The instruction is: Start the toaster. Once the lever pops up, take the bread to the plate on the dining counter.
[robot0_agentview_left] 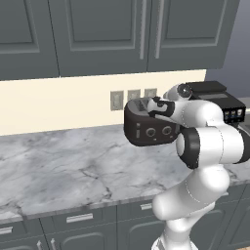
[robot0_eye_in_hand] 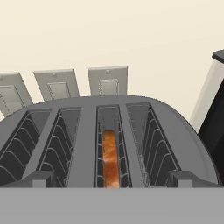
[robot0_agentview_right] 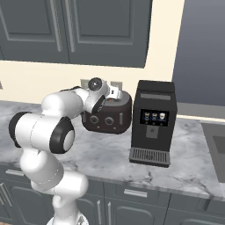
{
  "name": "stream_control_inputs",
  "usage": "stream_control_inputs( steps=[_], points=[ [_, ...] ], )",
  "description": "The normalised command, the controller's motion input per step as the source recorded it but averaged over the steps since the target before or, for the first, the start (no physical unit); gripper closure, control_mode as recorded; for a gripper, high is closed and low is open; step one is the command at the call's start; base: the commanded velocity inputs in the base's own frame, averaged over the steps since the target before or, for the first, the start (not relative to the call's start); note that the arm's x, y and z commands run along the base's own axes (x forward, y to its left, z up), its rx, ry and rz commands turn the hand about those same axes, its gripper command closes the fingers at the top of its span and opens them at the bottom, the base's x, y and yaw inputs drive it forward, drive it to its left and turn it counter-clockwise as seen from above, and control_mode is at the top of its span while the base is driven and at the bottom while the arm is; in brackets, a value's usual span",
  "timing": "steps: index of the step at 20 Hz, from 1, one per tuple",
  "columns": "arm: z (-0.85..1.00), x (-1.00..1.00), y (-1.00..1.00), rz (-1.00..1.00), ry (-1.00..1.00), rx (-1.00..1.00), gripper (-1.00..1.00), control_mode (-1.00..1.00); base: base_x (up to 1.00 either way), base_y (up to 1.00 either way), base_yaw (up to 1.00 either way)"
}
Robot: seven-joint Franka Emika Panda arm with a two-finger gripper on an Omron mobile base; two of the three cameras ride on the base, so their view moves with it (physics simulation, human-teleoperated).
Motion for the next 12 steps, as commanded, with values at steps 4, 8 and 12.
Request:
stream_control_inputs(
  steps=[4,8,12],
  points=[
    [0.0,0.0,0.0,0.0,0.0,0.0,-1.0,-1.0,0.0,0.0,0.0],
    [0.0,0.0,0.0,0.0,0.0,0.0,-1.0,-1.0,0.0,0.0,0.0],
    [0.0,0.0,0.0,0.0,0.0,0.0,-1.0,-1.0,0.0,0.0,0.0]
  ],
)
